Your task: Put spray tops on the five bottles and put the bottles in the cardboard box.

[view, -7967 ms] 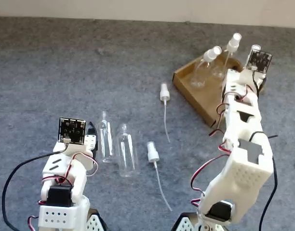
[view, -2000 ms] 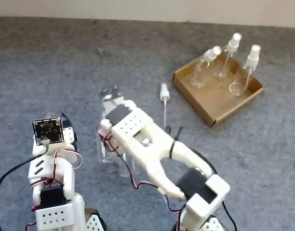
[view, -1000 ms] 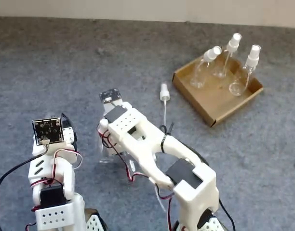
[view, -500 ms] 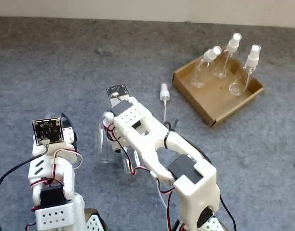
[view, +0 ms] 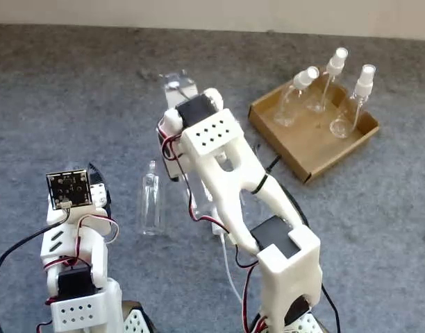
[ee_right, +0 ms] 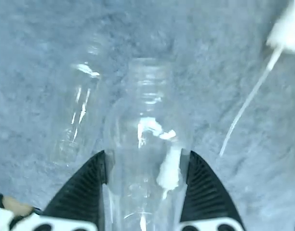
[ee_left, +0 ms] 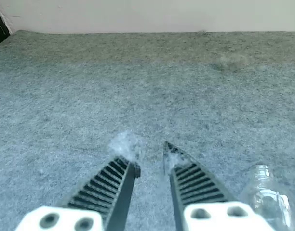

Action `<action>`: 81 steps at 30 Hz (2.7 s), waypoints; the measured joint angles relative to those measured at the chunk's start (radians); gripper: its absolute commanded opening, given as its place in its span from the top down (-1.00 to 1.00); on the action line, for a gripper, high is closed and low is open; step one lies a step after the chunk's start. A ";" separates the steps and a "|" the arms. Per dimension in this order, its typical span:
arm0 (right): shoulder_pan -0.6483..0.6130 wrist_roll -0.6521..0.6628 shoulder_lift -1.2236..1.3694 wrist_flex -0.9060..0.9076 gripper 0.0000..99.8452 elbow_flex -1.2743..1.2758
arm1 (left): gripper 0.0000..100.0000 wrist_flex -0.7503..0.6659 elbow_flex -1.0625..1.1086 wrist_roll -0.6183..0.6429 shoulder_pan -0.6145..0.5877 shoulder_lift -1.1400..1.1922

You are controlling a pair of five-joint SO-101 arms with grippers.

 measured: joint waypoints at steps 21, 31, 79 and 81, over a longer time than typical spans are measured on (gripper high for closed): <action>0.146 0.215 -0.608 0.003 0.99 0.342 | 0.91 0.000 0.000 0.000 0.000 0.000; 0.336 0.559 -0.790 -0.183 0.99 0.829 | 0.91 0.000 0.000 0.000 0.000 0.000; 0.402 0.678 -0.832 -0.994 0.42 1.699 | 0.91 0.000 0.000 0.000 0.000 0.000; 0.387 0.678 -0.832 -0.996 0.42 1.699 | 0.91 0.000 0.000 0.000 0.000 0.000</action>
